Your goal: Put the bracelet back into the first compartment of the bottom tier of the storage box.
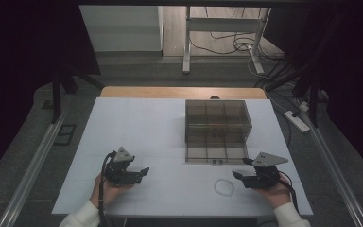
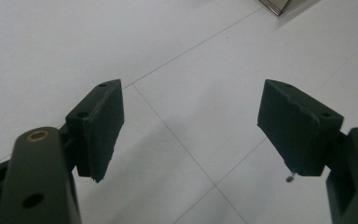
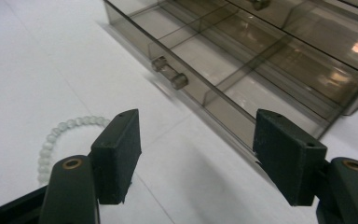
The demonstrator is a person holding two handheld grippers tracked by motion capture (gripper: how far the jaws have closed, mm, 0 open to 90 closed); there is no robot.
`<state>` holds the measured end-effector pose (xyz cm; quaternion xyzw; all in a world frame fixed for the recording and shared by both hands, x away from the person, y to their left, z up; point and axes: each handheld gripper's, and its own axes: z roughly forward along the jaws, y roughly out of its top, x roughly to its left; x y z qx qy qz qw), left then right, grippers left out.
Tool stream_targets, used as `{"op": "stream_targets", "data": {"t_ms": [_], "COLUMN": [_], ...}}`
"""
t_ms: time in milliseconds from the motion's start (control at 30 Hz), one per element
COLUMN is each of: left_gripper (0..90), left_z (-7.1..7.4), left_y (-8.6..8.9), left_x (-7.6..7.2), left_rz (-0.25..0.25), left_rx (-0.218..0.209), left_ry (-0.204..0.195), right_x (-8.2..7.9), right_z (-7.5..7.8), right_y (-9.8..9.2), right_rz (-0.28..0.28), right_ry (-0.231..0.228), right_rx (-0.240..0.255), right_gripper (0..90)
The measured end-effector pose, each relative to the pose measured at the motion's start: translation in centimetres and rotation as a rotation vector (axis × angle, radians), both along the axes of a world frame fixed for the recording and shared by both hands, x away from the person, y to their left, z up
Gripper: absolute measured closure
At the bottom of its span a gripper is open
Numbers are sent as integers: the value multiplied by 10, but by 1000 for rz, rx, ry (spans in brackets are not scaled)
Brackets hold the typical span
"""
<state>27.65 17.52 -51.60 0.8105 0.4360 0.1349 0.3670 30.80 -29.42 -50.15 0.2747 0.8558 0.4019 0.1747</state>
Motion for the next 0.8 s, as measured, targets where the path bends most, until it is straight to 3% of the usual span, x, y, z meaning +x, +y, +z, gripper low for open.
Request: {"op": "stream_targets", "data": {"t_ms": [267,800], "left_gripper": [233,231], "left_z": [0,-2], "left_y": [0,2], "left_x": [0,0], "left_rz": [0,4], "left_rx": [1,4], "left_ry": [2,8], "right_x": [-2,-1], "right_z": [-1,0], "right_y": [11,26], "right_rz": [47,59], "right_ry": [25,77], "right_rx": [-43,-75], "right_gripper": [316,316]}}
